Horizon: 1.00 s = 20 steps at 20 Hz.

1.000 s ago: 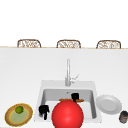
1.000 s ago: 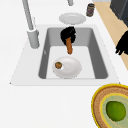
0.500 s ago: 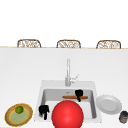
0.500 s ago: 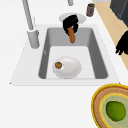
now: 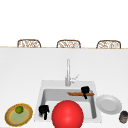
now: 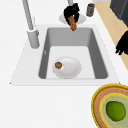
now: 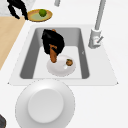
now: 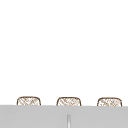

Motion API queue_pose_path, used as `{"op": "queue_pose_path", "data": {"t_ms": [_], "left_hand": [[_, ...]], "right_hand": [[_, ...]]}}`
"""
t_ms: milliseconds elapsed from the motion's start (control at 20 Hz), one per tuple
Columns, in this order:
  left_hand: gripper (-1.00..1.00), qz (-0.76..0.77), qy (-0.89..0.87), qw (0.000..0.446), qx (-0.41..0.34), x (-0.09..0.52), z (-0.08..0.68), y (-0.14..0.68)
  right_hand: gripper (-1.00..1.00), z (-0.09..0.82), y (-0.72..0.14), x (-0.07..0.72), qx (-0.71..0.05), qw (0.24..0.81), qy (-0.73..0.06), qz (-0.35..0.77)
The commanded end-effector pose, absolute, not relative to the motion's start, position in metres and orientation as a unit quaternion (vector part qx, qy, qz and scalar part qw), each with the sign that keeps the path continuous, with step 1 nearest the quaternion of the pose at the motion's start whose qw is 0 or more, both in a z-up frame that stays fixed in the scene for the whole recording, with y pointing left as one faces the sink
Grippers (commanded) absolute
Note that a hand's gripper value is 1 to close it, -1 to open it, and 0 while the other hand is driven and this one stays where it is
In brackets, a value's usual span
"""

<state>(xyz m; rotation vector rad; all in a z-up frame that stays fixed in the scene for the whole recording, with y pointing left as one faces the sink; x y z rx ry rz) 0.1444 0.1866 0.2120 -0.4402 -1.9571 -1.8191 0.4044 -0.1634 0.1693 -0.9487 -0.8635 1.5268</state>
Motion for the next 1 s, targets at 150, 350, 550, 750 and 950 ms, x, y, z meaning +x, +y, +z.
{"op": "queue_pose_path", "data": {"t_ms": [150, 350, 550, 750, 950], "left_hand": [[0.0, -0.656, -0.706, 0.215, -0.159, 0.144, 0.212, 0.187], [0.0, -0.656, -0.706, 0.215, -0.159, 0.144, 0.212, 0.187], [0.0, -0.656, -0.706, 0.215, -0.159, 0.144, 0.212, 0.187], [0.0, -0.656, -0.706, 0.215, -0.159, 0.144, 0.212, 0.187], [0.0, -0.656, -0.706, 0.215, -0.159, 0.144, 0.212, 0.187]], "right_hand": [[1.0, 0.192, -0.211, 0.391, -0.413, 0.534, -0.381, 0.632], [1.0, 0.199, -0.238, 0.381, -0.404, 0.538, -0.389, 0.629], [1.0, 0.203, -0.267, 0.372, -0.403, 0.539, -0.389, 0.629], [1.0, 0.203, -0.294, 0.362, -0.397, 0.542, -0.39, 0.63], [1.0, 0.202, -0.321, 0.362, -0.392, 0.543, -0.395, 0.629]]}}
